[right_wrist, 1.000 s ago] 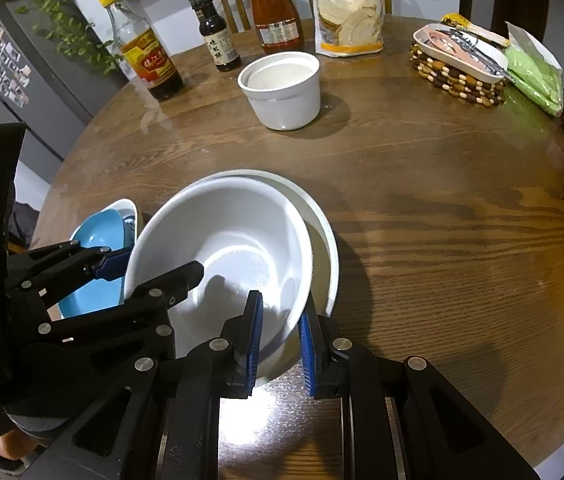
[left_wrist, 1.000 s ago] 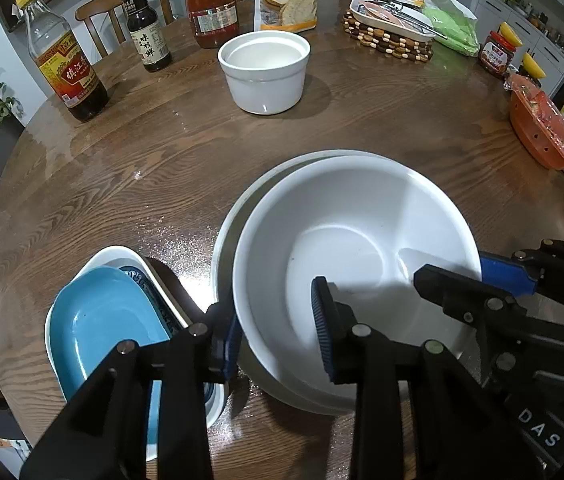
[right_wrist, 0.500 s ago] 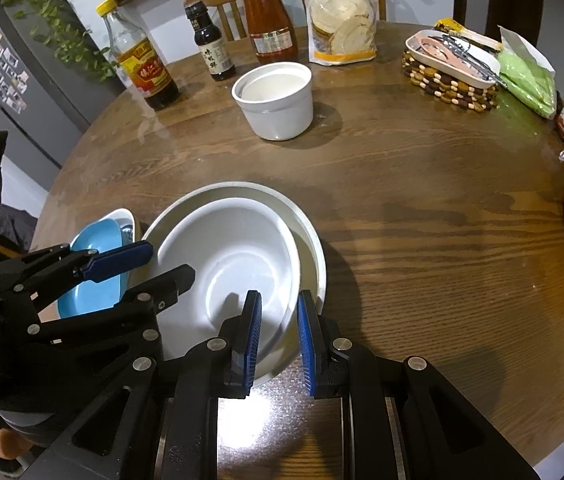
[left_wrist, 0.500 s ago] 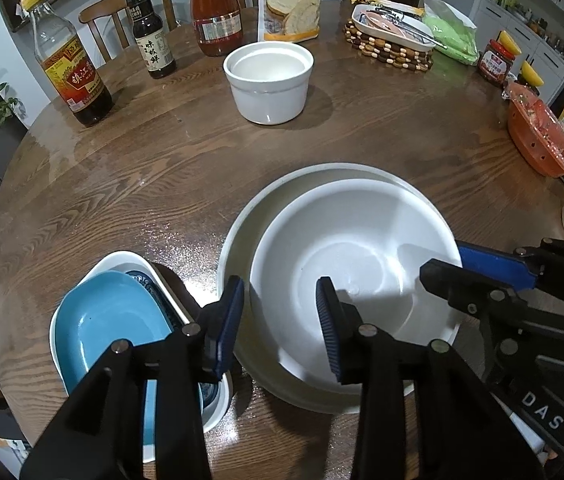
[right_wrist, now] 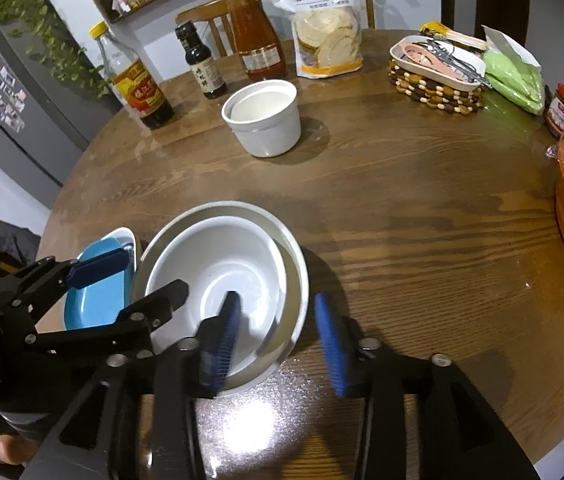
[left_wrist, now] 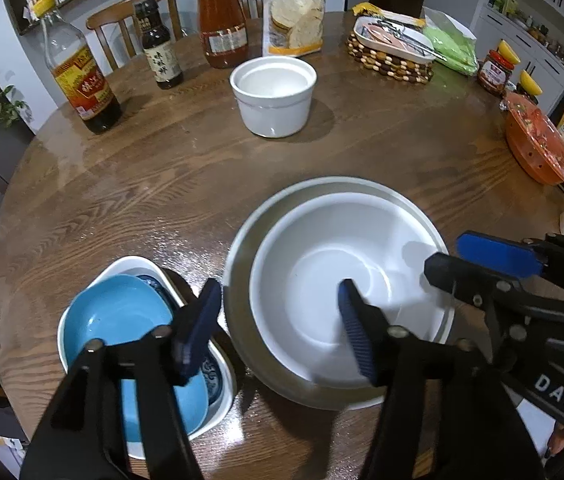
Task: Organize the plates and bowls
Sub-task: 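Open both grippers and release the nested white bowls, then withdraw both tools up from the nested bowls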
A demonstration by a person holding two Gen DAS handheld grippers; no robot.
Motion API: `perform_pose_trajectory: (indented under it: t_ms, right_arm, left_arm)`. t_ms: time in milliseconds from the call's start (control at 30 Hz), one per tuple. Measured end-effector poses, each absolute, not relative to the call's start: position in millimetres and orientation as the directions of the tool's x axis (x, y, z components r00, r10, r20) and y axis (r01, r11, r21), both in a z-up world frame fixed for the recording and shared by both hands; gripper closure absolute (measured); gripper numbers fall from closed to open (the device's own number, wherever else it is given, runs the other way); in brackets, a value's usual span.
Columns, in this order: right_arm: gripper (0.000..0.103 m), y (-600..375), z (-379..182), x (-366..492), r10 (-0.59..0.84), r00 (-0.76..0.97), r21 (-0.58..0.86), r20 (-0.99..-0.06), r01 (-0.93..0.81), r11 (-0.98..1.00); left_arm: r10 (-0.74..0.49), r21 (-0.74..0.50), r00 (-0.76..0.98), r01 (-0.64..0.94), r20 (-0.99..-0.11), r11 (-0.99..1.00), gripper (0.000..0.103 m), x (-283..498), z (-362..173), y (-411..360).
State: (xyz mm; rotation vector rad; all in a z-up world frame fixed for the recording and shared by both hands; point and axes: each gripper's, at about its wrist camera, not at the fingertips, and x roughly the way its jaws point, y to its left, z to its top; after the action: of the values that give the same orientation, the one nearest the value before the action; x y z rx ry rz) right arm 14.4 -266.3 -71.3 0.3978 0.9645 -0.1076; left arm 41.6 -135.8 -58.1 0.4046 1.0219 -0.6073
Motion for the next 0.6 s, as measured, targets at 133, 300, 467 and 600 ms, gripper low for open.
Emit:
perform_pose_trajectory:
  t_ms: [133,300,467,600]
  right_arm:
    - [0.045,-269.4,-69.5,13.8,0.09,0.583,0.296,-0.807,0.269,0.917]
    - [0.044,-272.0,-71.0,14.8,0.106,0.584,0.316,-0.805,0.271,0.909]
    - [0.033,-275.7,-71.8,13.5,0.116,0.593,0.336,-0.797,0.276,0.9]
    - [0.032,-280.4,-71.1,11.4,0.117,0.603,0.35,-0.789,0.284,0.893]
  left_arm:
    - [-0.278,0.027,0.389,0.621,-0.878,0.783,0.035,45.9,-54.7,-130.1]
    - [-0.264,0.031,0.401,0.597,-0.877,0.802,0.029,47.9,-53.2,-125.2]
    - [-0.241,0.044,0.413,0.57,-0.878,0.82,0.02,49.9,-52.8,-122.0]
    - [-0.22,0.05,0.416,0.548,-0.883,0.835,0.013,51.6,-53.9,-119.2]
